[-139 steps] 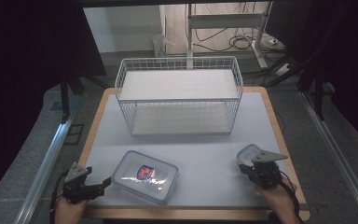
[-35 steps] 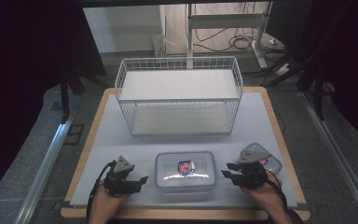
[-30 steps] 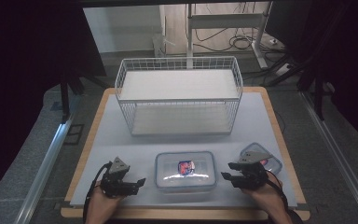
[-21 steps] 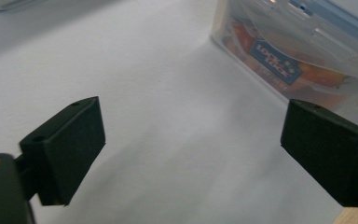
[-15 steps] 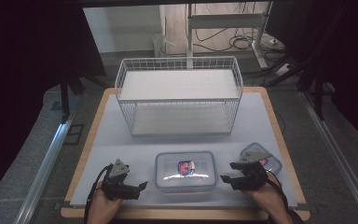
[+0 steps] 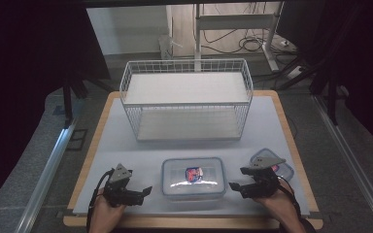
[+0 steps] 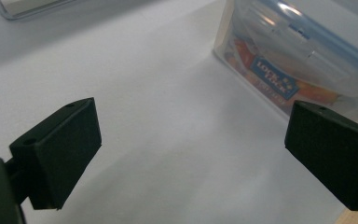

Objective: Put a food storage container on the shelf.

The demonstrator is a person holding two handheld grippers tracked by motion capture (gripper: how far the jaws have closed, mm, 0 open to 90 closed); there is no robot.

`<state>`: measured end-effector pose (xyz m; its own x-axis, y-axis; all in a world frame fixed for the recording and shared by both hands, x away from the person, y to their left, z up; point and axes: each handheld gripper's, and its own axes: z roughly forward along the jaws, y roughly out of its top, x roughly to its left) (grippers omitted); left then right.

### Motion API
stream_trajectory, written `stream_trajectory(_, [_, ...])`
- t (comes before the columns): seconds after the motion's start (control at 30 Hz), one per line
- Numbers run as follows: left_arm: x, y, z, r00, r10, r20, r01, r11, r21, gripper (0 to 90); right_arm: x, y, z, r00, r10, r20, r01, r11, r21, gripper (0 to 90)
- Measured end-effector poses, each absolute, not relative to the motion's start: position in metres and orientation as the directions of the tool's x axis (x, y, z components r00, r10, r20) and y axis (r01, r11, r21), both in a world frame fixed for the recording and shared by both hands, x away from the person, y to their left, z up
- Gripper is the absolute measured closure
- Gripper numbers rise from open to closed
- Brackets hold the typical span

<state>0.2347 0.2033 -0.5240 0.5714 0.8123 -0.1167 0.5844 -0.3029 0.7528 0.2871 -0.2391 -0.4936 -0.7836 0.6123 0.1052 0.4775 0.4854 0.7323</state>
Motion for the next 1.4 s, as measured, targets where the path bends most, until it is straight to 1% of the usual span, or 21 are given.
stream_trajectory(0.3, [0.237,0.2,-0.505,0.595,0.781,-0.189,0.577,-0.252,0.777,3.1,0.289,-0.24,-0.484,-0.769,0.622,0.147,0.501,0.445,0.742,15.8])
stream_trajectory(0.47, [0.24,0.19,-0.499,0.624,0.76,-0.183,0.567,-0.279,0.775,1.9,0.29,-0.237,-0.479,-0.772,0.616,0.154,0.499,0.438,0.748,12.6])
stream_trajectory(0.57, [0.243,0.185,-0.496,0.639,0.743,-0.201,0.566,-0.276,0.777,1.5,0.291,-0.233,-0.476,-0.777,0.611,0.148,0.492,0.444,0.749,11.2])
stream_trajectory(0.7, [0.251,0.177,-0.494,0.641,0.737,-0.215,0.581,-0.282,0.763,2.2,0.294,-0.227,-0.475,-0.785,0.603,0.139,0.486,0.461,0.743,10.5])
stream_trajectory(0.8, [0.258,0.169,-0.496,0.65,0.726,-0.225,0.592,-0.298,0.749,3.0,0.296,-0.22,-0.475,-0.786,0.6,0.152,0.494,0.459,0.739,9.1])
stream_trajectory(0.93, [0.266,0.161,-0.5,0.658,0.708,-0.257,0.615,-0.307,0.727,3.3,0.301,-0.21,-0.478,-0.793,0.581,0.183,0.512,0.473,0.717,5.2])
stream_trajectory(1.1, [0.27,0.157,-0.504,0.663,0.676,-0.322,0.643,-0.294,0.707,2.5,0.305,-0.2,-0.484,-0.801,0.563,0.204,0.525,0.496,0.692,3.3])
stream_trajectory(1.33, [0.272,0.148,-0.515,0.679,0.584,-0.445,0.686,-0.288,0.669,3.0,0.311,-0.193,-0.492,-0.778,0.526,0.343,0.602,0.469,0.647,4.4])
stream_trajectory(1.37, [0.273,0.146,-0.515,0.68,0.578,-0.452,0.69,-0.293,0.662,3.4,0.312,-0.192,-0.494,-0.77,0.518,0.372,0.618,0.462,0.636,4.7])
stream_trajectory(1.4, [0.273,0.144,-0.516,0.677,0.58,-0.452,0.692,-0.295,0.659,1.6,0.313,-0.192,-0.495,-0.765,0.515,0.388,0.628,0.459,0.628,5.1])
